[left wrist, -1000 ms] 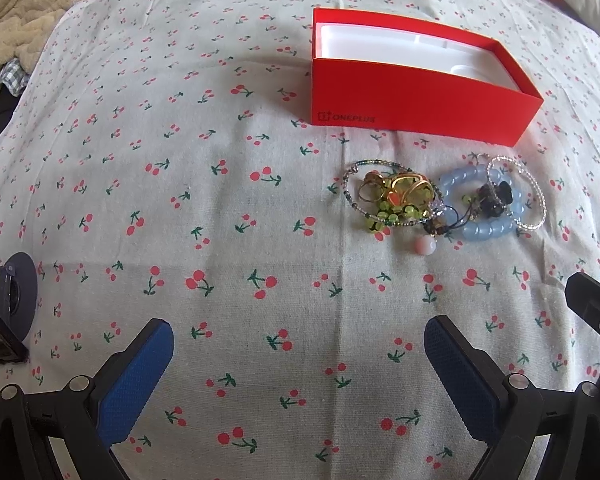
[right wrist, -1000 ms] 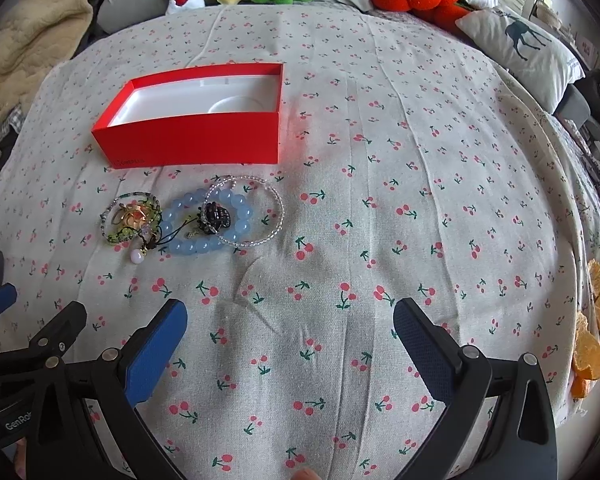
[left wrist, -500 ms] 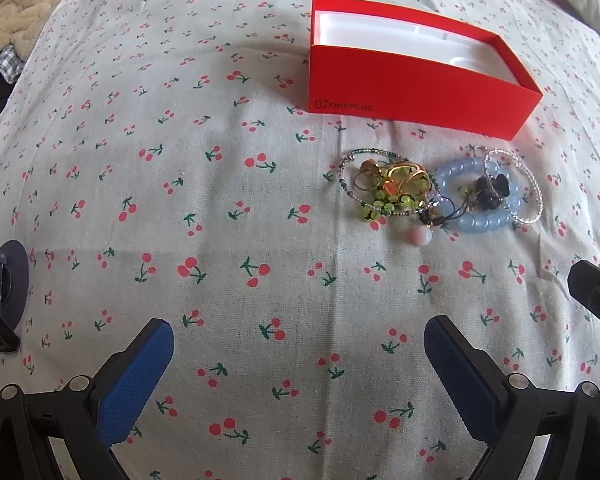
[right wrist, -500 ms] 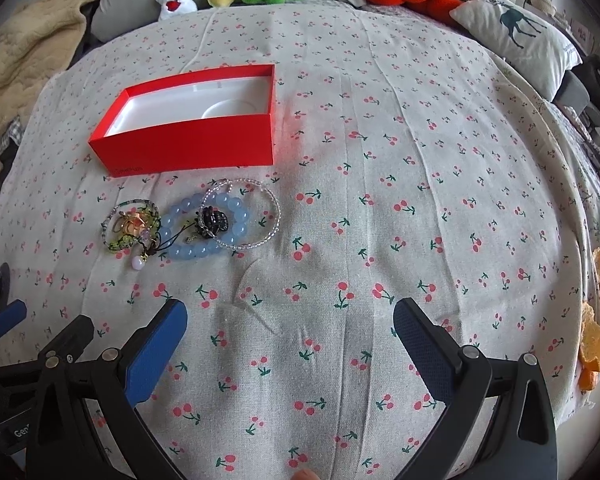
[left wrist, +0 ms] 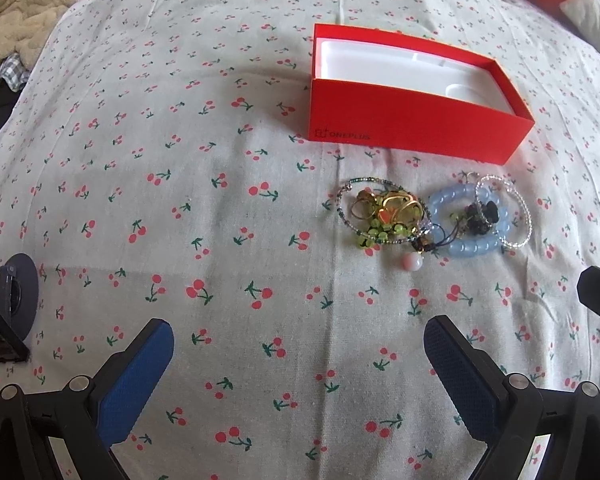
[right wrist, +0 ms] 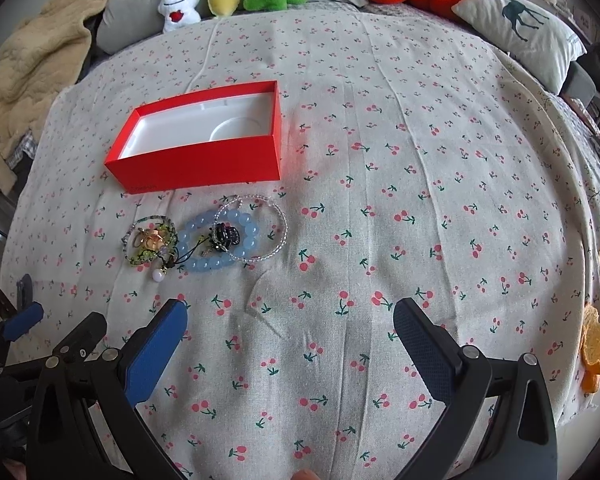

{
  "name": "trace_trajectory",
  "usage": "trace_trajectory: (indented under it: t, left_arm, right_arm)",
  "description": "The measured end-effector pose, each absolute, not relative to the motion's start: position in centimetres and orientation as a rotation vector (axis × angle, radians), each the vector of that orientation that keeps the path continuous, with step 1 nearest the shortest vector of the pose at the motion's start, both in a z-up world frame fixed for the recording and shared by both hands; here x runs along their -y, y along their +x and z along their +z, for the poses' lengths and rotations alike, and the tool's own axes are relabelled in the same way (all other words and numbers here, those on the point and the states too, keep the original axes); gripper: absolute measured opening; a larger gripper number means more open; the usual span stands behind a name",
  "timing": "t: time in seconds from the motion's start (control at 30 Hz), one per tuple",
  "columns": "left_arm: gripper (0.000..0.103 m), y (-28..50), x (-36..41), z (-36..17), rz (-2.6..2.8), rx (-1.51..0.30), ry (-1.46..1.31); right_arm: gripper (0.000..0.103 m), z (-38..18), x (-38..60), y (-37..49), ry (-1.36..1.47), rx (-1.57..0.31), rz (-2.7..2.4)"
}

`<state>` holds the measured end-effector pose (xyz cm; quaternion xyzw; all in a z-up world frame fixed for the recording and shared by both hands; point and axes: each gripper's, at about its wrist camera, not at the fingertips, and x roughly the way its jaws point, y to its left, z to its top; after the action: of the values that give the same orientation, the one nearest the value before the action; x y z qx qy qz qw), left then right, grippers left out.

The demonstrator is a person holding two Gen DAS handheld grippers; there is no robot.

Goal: Organize jewelry

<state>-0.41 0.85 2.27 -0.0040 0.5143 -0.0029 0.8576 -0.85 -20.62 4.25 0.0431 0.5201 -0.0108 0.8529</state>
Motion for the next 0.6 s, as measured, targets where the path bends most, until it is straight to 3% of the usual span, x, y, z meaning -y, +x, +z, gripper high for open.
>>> trace_trajectory:
  t: [0.4, 0.6]
  left_arm:
    - [0.103, 0.7, 0.2, 6.3, -0.093, -1.027, 0.097]
    - [0.103, 3.3, -0.5, 6.9, -0.231, -1.086, 0.021]
  right_arm:
    - [0.103, 7.7, 20.7, 0.8, 0.094, -1.106, -0.010]
    - [0.103, 8.1, 20.7, 4.0, 0.221, -1.140, 0.100]
